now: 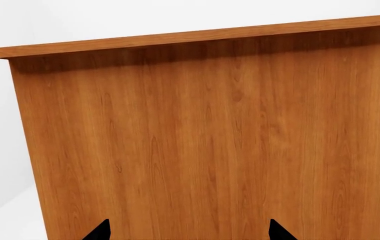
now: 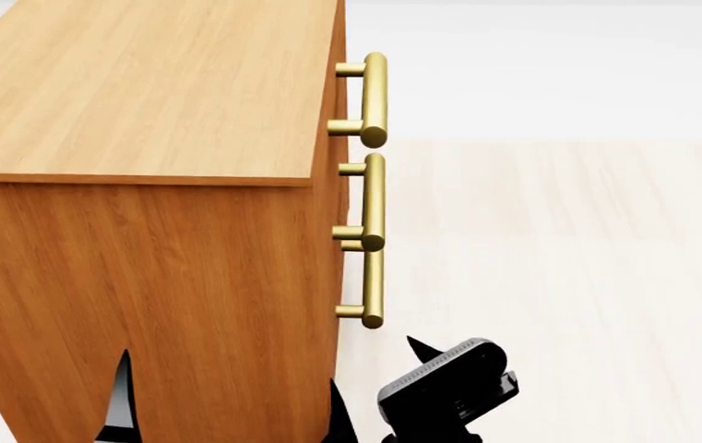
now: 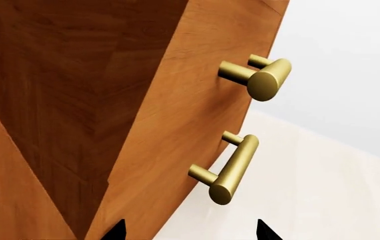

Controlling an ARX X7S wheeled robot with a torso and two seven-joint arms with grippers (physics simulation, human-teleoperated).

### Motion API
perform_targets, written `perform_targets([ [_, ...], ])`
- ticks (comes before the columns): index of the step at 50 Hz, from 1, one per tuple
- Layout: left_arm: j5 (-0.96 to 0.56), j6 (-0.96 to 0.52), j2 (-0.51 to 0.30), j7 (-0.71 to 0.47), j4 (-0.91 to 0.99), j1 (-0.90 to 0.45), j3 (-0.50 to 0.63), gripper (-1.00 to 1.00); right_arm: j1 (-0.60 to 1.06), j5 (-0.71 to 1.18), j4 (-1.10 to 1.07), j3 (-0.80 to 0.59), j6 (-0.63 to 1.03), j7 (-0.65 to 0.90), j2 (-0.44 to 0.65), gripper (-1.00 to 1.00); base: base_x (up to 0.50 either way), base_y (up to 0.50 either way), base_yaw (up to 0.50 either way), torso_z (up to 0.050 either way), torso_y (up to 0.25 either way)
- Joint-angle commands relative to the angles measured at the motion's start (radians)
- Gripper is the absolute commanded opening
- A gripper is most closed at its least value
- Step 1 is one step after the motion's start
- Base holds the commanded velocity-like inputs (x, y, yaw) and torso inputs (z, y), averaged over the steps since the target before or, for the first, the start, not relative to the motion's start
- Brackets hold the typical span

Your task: Close the bottom drawer of the cabinet.

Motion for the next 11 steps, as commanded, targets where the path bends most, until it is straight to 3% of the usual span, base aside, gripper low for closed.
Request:
perform_targets([
  [1, 0.005, 0.030, 0.017, 0.026, -0.029, -0.005, -0.031, 1.00, 0.003, 0.049, -0.037, -0.001, -0.018, -0.063, -0.041, 1.00, 0.00, 0.00, 0.00, 0.000, 0.000],
  [11, 0.038, 0.068, -0.003, 0.018, -0.028, -0.006, -0.029, 1.00, -0.016, 0.032, 0.108, 0.071, -0.192, 0.038, -0.045, 1.00, 0.00, 0.00, 0.00, 0.000, 0.000],
])
